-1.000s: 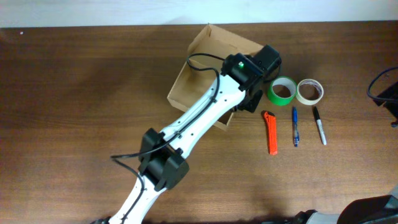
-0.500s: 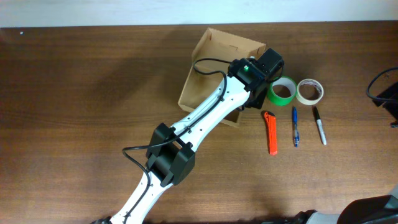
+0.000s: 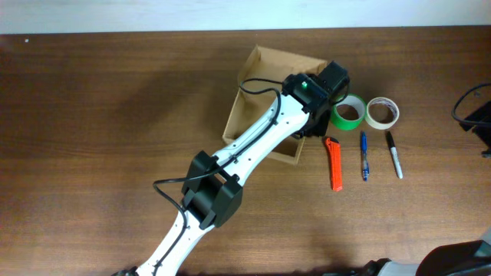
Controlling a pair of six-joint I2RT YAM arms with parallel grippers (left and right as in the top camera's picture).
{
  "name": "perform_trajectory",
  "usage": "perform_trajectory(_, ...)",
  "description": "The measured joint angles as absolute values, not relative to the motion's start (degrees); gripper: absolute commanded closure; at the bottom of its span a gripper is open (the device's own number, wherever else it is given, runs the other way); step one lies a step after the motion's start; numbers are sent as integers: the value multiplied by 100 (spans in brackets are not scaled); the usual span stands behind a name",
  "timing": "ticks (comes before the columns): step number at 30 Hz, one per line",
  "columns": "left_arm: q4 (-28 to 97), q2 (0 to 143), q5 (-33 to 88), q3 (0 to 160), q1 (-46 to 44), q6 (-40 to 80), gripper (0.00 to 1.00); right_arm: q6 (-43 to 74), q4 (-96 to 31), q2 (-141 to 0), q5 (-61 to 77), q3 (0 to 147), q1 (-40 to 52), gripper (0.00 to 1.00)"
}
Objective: Pack container
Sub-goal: 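Grip the box edge with the left gripper and drag it toward center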
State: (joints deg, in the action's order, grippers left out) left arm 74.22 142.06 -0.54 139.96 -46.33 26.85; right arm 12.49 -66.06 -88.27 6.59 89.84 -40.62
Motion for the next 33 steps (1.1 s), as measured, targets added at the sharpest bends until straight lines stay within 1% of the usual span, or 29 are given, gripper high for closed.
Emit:
perform_trajectory(6,7577,14518,-40,14003,-4633,2679,98,1271,-6608,-8827,659,8984,-4062,1)
perform_trajectory(7,7585,14518,-40,14005,-4633,2679,94,1269,-6608,-8827,659,8984,-4062,1)
perform_trajectory(8,7583,14518,-40,14011,-4633,2668,84,1282,-6611,-8827,659,8984,-4062,1)
perform_trajectory(10,7579,14521,-38,14011,-4633,2639,67,1288,-6611,-8827,659,8984,-4062,1)
perform_trajectory(11,7579,14527,-36,14011,-4633,2639,55,1286,-6611,-8827,659,8984,-4062,1)
perform_trajectory(13,7570,14545,-43,14011,-4633,2635,25,1291,-6611,-8827,659,8984,-4062,1)
perform_trajectory(15,7566,14564,-56,14011,-4633,2657,7,1293,-6606,-8827,659,8984,-4062,1)
perform_trajectory(16,7566,14573,-69,14011,-4633,2617,0,1297,-6604,-8827,661,8984,-4062,1)
perform_trajectory(19,7636,14591,-156,14092,-4633,2497,0,1304,-6602,-8827,659,8984,-4062,1)
perform_trajectory(22,7811,14667,-423,14514,-4633,2355,0,1310,-6600,-8827,659,8984,-4062,1)
perform_trajectory(26,8204,14724,-792,15478,-4630,2178,0,1308,-6578,-8827,661,8984,-4062,1)
perform_trajectory(30,8637,14724,-1280,16778,-4574,2014,0,1310,-6403,-8827,733,8984,-4062,0)
perform_trajectory(31,8676,14711,-1431,17065,-4539,1984,0,1304,-6361,-8827,851,8984,-4062,10)
perform_trajectory(33,8694,14645,-1671,17410,-4427,1940,0,1151,-6340,-8827,1144,8984,-4058,22)
